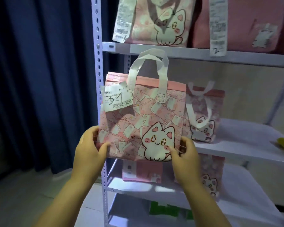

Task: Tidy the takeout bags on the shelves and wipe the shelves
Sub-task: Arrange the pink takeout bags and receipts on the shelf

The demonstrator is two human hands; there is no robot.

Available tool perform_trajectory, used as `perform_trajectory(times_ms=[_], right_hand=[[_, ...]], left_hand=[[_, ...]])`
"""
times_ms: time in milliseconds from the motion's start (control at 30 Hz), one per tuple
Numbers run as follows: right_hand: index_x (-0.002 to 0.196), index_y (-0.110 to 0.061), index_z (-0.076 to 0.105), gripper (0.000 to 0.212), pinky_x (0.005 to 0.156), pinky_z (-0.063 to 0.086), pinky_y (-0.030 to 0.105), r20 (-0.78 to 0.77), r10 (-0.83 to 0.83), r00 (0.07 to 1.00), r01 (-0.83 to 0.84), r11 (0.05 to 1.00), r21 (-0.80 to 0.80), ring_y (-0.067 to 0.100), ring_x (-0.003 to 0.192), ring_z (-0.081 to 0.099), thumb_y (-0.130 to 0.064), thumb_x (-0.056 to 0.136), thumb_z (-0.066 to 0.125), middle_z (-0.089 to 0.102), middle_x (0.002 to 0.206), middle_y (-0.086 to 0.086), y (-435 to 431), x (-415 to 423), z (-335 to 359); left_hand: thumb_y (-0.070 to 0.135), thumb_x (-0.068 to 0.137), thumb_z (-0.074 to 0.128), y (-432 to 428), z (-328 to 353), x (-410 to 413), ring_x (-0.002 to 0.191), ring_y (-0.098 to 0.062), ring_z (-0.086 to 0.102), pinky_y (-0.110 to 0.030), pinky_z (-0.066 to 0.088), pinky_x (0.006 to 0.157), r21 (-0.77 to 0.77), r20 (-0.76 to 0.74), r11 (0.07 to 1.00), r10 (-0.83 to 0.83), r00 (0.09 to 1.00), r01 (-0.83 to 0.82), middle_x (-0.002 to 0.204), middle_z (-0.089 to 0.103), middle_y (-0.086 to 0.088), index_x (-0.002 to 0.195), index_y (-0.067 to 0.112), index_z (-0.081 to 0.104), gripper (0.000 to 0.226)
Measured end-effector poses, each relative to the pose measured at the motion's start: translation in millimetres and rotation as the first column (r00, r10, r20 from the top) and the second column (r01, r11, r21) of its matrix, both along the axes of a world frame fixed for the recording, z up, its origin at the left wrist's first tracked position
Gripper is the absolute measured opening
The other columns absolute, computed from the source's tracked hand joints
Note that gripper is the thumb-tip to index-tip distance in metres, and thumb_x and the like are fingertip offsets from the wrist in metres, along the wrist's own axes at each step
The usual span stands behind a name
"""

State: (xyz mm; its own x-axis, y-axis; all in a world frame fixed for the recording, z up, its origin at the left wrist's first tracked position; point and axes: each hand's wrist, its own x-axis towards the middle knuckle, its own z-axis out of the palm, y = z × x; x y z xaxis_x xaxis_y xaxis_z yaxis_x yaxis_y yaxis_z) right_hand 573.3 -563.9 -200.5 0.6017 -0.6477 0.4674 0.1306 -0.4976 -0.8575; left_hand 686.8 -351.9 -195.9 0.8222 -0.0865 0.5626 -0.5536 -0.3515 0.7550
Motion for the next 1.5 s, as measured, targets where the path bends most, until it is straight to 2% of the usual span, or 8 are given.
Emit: perform_trajectory(times_ms=[133,233,433,567,900,1033,1267,1500], right_hand=[[0.103,-0.039,0.053,0.033,0.065,0.043,0.007,-0.024,-0.013,1.000,0.012,1.000,-0.017,-0.006,0.091,0.056,-0.013,0.086,0.064,0.060,0.099,-0.021,-13,40,-5],[0.113,-0.032,0.053,0.031,0.074,0.052,0.026,-0.065,-0.033,0.997,0.033,0.999,-0.006,0.000,0.089,0.057,-0.017,0.087,0.063,0.061,0.103,-0.015,-27,68,-9],[0.112,-0.032,0.053,0.032,0.085,0.053,0.038,-0.112,-0.027,0.993,0.026,1.000,-0.012,0.013,0.100,0.060,-0.017,0.086,0.064,0.063,0.110,-0.010,-52,112,-13],[0.105,-0.037,0.053,0.031,0.082,0.053,0.037,-0.126,-0.045,0.991,0.038,0.998,-0.059,0.012,0.098,0.061,-0.015,0.086,0.063,0.064,0.106,-0.012,-64,127,-18],[0.122,-0.022,0.055,0.037,0.084,0.045,0.027,-0.146,-0.180,0.973,0.160,0.977,-0.142,0.014,0.103,0.054,-0.020,0.086,0.064,0.054,0.115,-0.008,-88,148,-26],[0.123,-0.025,0.053,0.037,0.086,0.051,0.038,-0.166,-0.222,0.961,0.198,0.969,-0.149,0.014,0.102,0.055,-0.025,0.086,0.063,0.054,0.117,-0.009,-99,148,-29],[0.123,-0.024,0.054,0.037,0.089,0.051,0.037,-0.126,-0.227,0.966,0.206,0.966,-0.159,0.012,0.105,0.054,-0.025,0.087,0.064,0.055,0.119,-0.008,-107,155,-32],[0.126,-0.022,0.053,0.038,0.088,0.053,0.039,-0.137,-0.197,0.971,0.174,0.971,-0.167,0.014,0.102,0.057,-0.021,0.088,0.062,0.053,0.113,-0.011,-99,173,-30]], left_hand=[[0.009,0.077,0.069,-9,-1,35,0.085,-0.001,0.055,-0.013,0.039,0.067,0.004,-0.009,1.000,0.018,1.000,-0.018,0.104,0.057,0.010,0.110,0.031,0.049,0.045],[0.009,0.077,0.069,-21,-3,60,0.085,-0.005,0.056,-0.021,0.040,0.072,0.021,-0.025,0.999,0.030,0.999,-0.029,0.107,0.058,0.008,0.113,0.027,0.049,0.045],[0.012,0.076,0.071,-43,-12,99,0.085,-0.002,0.056,-0.020,0.040,0.068,0.030,-0.035,0.998,0.052,0.998,-0.051,0.107,0.058,0.009,0.109,0.034,0.047,0.046],[0.014,0.077,0.071,-56,-24,116,0.084,-0.003,0.054,-0.020,0.040,0.068,0.064,-0.050,0.996,0.067,0.996,-0.064,0.109,0.056,0.010,0.116,0.028,0.048,0.047],[0.018,0.081,0.066,-87,-27,151,0.084,-0.001,0.055,-0.023,0.040,0.072,0.151,-0.055,0.988,0.035,0.998,-0.026,0.108,0.056,0.012,0.125,0.029,0.047,0.049],[0.020,0.083,0.065,-102,-28,161,0.087,-0.005,0.056,-0.024,0.043,0.073,0.160,-0.061,0.987,-0.018,0.998,0.028,0.114,0.055,0.010,0.128,0.029,0.046,0.050],[0.020,0.083,0.065,-117,-26,179,0.091,-0.009,0.054,-0.030,0.045,0.079,0.170,-0.059,0.985,-0.023,0.998,0.032,0.115,0.049,0.012,0.131,0.028,0.042,0.054],[0.018,0.084,0.063,-115,-20,193,0.095,-0.016,0.049,-0.038,0.049,0.082,0.277,-0.079,0.960,0.055,0.995,-0.031,0.114,0.049,-0.003,0.128,0.010,0.043,0.048]])
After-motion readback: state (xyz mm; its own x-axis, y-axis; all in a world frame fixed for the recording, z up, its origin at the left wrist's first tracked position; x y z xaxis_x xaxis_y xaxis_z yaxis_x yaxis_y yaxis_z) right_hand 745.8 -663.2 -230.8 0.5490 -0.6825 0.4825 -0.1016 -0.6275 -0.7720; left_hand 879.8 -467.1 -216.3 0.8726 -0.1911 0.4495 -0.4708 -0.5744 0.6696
